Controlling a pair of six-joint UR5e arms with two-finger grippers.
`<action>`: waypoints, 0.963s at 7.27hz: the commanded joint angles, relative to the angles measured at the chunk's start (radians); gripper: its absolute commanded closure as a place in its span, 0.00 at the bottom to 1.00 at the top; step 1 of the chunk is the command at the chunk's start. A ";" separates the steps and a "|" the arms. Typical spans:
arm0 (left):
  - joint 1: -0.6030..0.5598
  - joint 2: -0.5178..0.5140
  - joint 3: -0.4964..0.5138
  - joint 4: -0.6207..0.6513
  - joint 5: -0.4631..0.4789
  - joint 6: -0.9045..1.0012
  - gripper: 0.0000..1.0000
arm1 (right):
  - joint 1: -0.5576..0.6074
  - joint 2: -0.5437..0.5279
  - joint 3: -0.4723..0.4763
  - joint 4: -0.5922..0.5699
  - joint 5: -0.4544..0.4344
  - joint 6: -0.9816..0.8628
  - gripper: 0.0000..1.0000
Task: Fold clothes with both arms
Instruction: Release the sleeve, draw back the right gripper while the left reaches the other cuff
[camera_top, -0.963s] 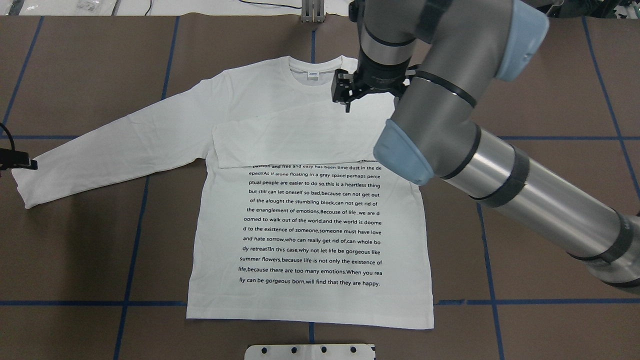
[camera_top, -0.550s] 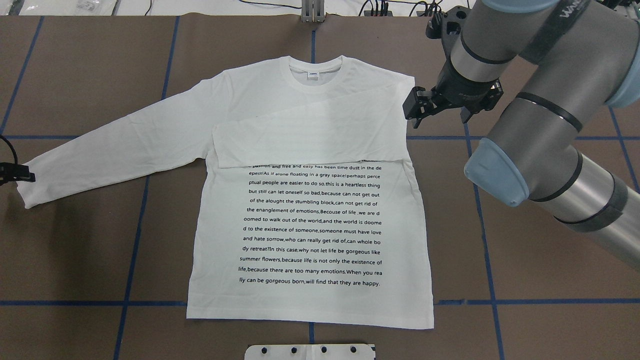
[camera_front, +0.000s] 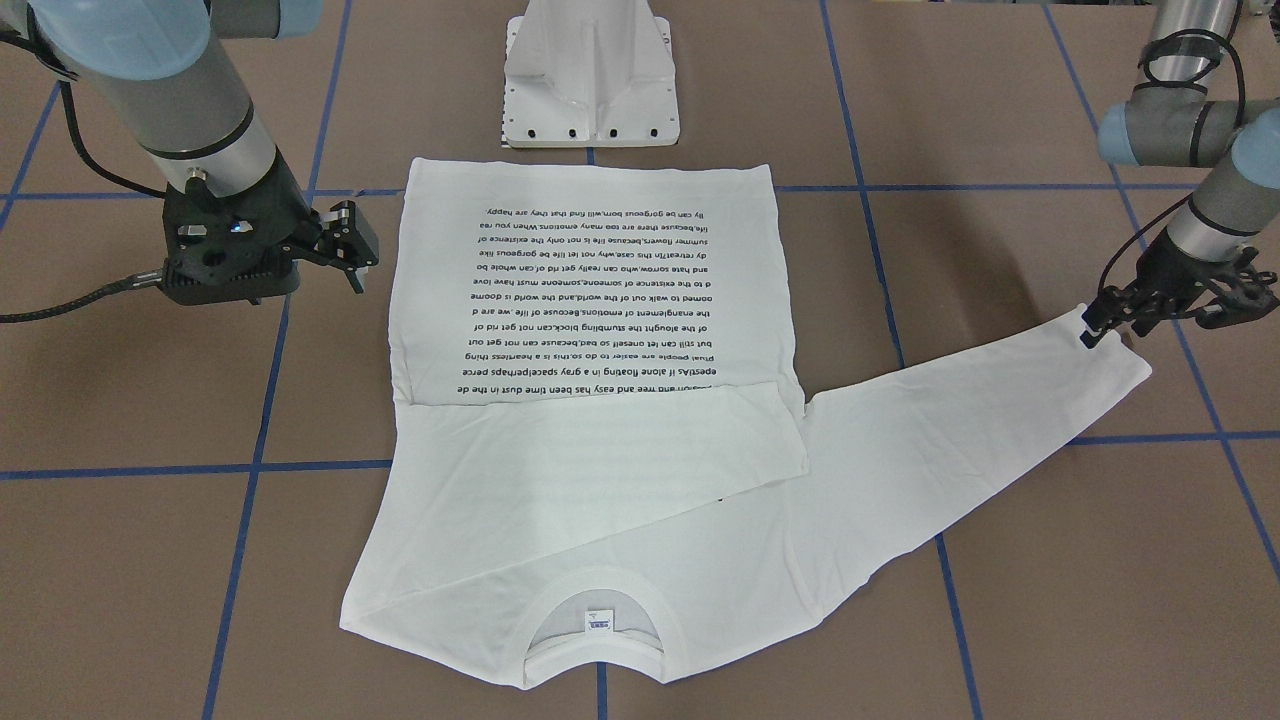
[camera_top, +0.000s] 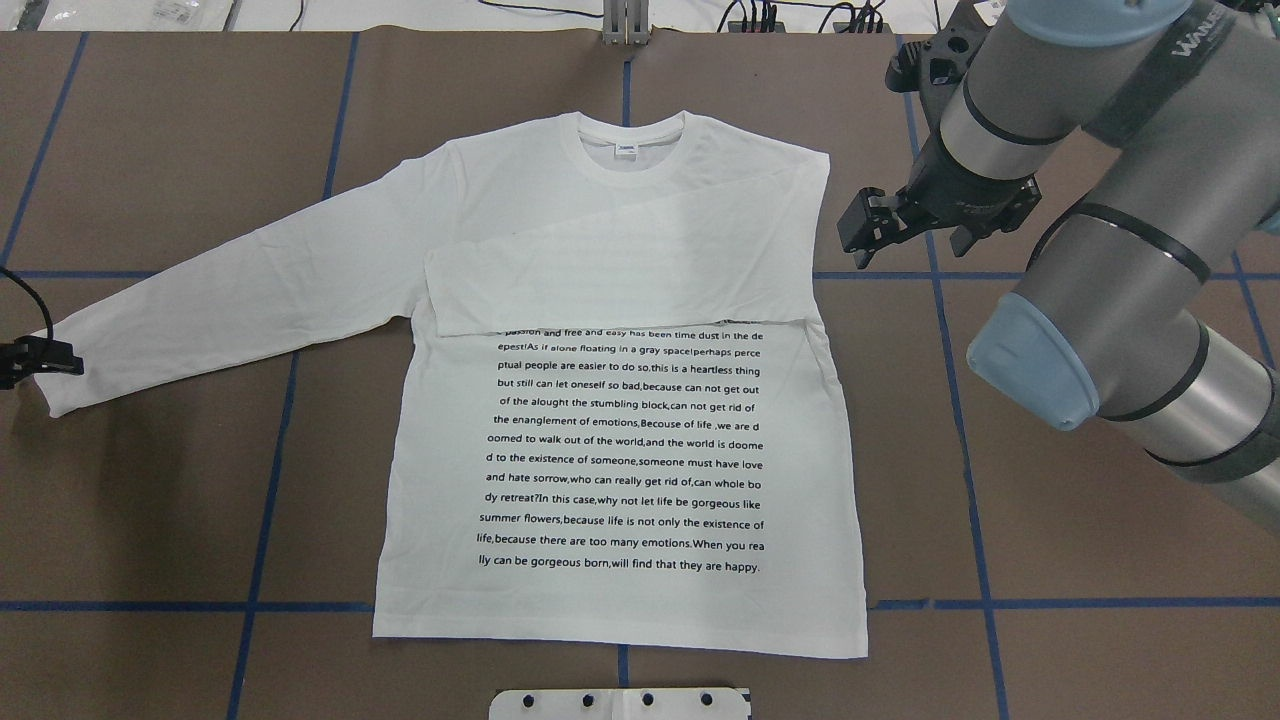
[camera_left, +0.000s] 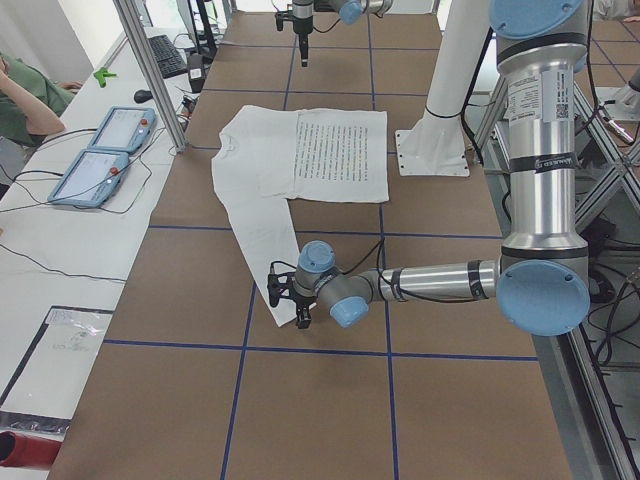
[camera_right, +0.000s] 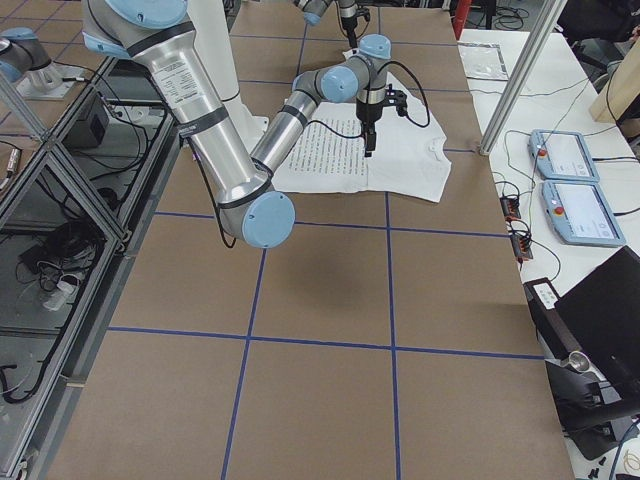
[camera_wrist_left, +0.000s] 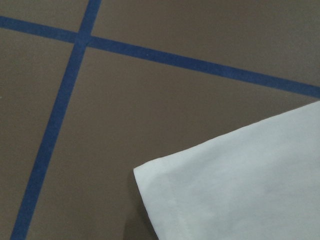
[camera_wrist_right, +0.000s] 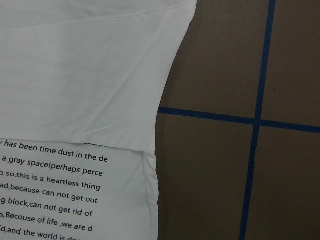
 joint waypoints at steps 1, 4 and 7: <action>0.002 0.001 0.001 -0.001 0.002 0.000 0.26 | -0.001 0.000 0.004 0.000 0.001 0.001 0.00; 0.002 0.004 0.000 -0.001 0.017 -0.002 0.53 | -0.004 0.004 0.002 0.000 -0.004 0.003 0.00; 0.002 0.004 -0.013 -0.001 0.015 -0.004 1.00 | -0.003 0.004 0.004 0.000 -0.004 0.003 0.00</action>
